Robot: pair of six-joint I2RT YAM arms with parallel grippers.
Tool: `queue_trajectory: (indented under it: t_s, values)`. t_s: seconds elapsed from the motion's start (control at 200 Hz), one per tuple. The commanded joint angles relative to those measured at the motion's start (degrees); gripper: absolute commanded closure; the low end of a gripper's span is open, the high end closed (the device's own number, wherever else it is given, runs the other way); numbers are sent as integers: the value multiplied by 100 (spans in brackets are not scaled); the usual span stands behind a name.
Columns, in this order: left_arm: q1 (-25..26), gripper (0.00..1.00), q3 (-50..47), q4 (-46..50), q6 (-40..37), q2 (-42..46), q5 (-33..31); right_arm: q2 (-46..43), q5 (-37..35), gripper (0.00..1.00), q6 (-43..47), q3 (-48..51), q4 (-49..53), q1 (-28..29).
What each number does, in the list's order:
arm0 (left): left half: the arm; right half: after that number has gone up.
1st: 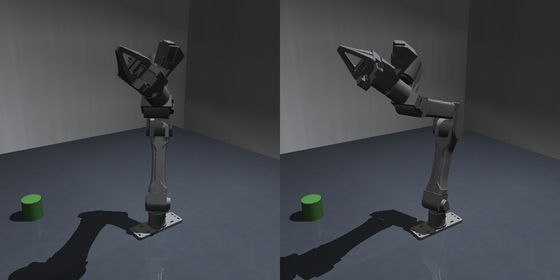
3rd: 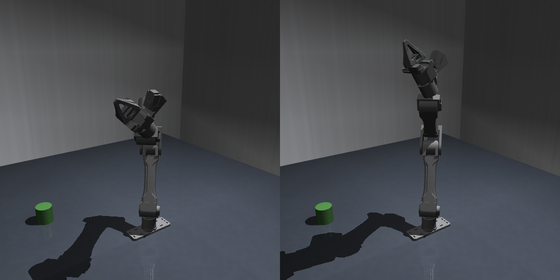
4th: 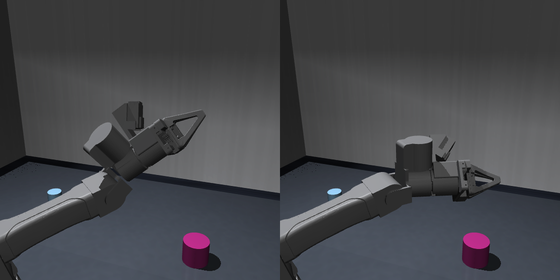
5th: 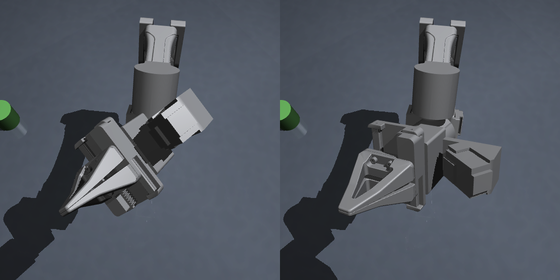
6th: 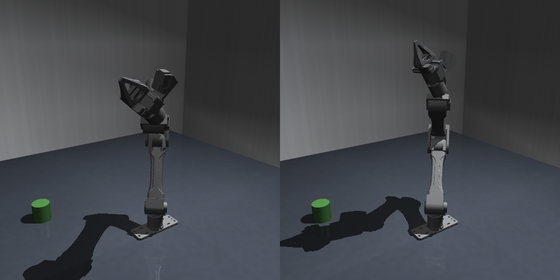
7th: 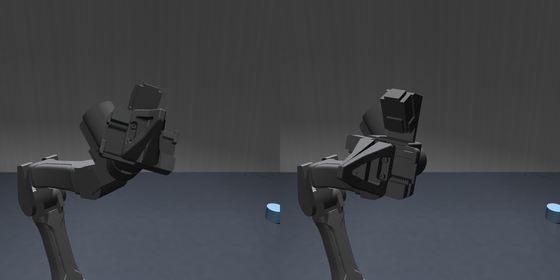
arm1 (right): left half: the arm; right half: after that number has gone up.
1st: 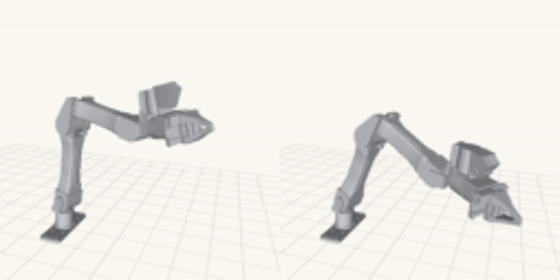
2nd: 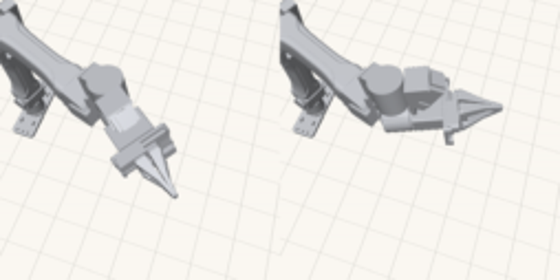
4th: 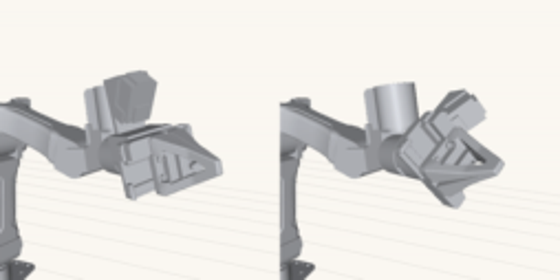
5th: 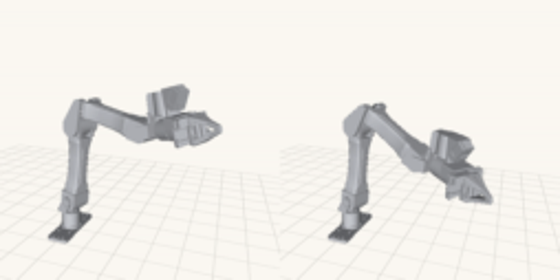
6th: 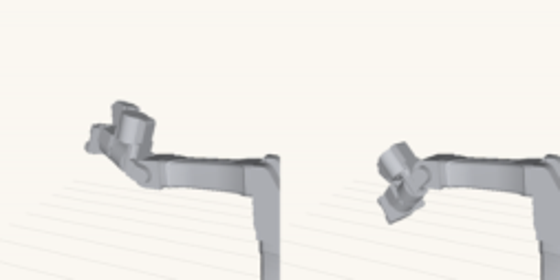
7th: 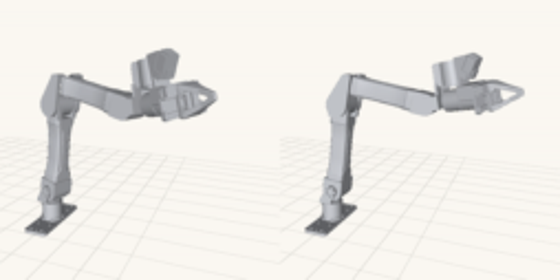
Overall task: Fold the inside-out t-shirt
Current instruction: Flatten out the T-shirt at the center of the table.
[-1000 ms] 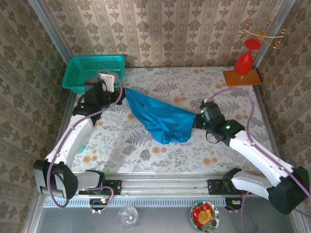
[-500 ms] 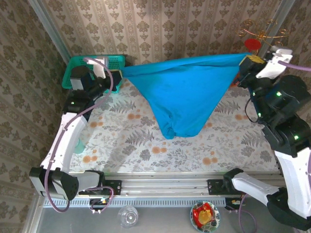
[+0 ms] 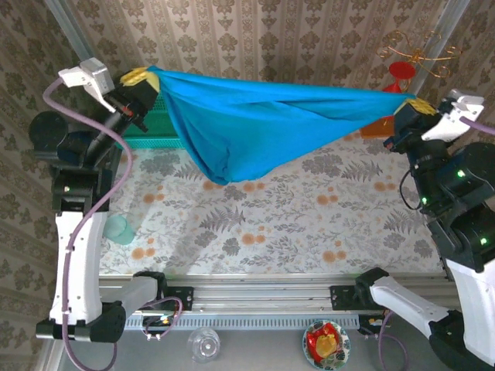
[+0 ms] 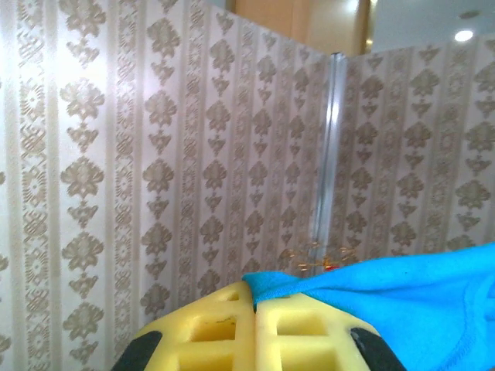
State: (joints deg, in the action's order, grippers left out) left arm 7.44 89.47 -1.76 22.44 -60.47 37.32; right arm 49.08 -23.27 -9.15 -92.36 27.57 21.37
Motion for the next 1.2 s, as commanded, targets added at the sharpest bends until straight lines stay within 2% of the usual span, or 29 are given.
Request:
queue_trajectory:
  t_s: [0.0,0.2,0.355,0.475,0.59,0.635,0.81,0.91,1.035,1.195]
  values:
    - [-24,100,-62,-45,230,54,74,-260,-124,100,-69,-57,-267,-18]
    - [-27,100,-4,460,92,-273,-403,-60,-122,100,90,-65,-407,-18]
    - [-24,100,-180,334,92,-1051,-368,444,-268,100,183,165,-655,-51]
    - [-31,100,41,137,127,-1892,-313,1059,153,100,-140,274,-806,-350]
    - [-131,100,1029,7,309,-2908,-94,1692,885,100,-726,194,-1057,-872]
    - [-186,100,1612,-25,554,-3323,239,1901,1079,100,-907,71,-1125,-1032]
    - [-252,100,3893,-136,1449,-4561,956,2206,1342,100,-1097,-327,-1087,-1112]
    - [-244,100,4559,-76,1672,-4840,1156,2027,1475,100,-1175,-93,-1007,-1117]
    - [-155,100,4252,87,1553,-4623,1324,1631,1993,100,-1398,617,-823,-1101]
    - [173,100,2723,844,614,-3874,1255,1153,2914,100,-1670,2091,-673,-749]
